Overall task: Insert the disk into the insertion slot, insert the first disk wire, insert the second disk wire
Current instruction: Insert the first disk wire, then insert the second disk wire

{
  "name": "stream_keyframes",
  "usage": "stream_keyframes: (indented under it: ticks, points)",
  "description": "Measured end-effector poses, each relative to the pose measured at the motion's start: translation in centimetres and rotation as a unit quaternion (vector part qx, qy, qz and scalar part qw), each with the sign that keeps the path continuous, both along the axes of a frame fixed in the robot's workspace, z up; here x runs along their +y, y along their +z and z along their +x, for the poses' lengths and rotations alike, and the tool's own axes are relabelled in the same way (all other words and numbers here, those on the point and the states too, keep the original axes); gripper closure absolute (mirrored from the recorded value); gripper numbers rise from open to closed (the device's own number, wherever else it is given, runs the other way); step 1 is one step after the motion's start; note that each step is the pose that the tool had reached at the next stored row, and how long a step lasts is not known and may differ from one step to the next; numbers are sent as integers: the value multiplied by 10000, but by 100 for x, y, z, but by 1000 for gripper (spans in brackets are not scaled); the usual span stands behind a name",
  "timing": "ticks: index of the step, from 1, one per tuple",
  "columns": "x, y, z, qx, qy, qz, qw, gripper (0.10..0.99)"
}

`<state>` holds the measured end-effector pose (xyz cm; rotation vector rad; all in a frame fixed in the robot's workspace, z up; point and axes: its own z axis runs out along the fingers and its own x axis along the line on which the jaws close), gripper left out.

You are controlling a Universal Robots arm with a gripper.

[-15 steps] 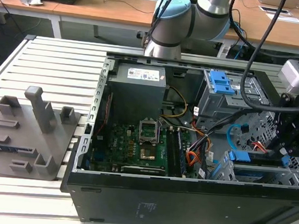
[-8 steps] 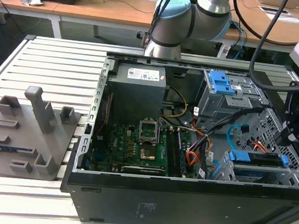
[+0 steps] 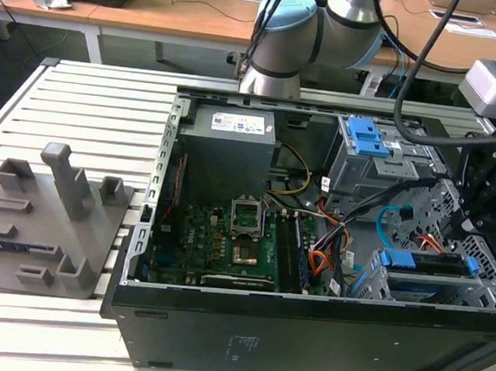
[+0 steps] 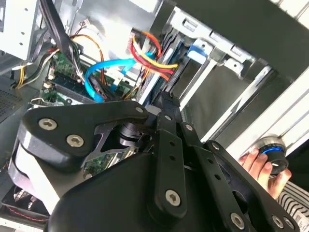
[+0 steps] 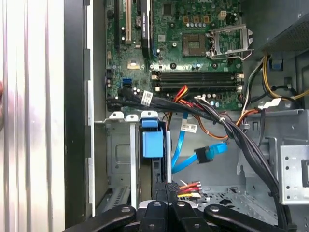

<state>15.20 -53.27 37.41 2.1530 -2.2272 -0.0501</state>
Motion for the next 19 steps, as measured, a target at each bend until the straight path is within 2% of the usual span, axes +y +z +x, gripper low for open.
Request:
stream_keyframes:
  ticks: [7, 9, 19]
  points:
    - [0, 0, -285, 0, 0, 0, 10000, 980]
    - [-1, 0, -314, 0, -1, 0, 10000, 980]
    - [0, 0, -324, 0, 0, 0, 10000, 980]
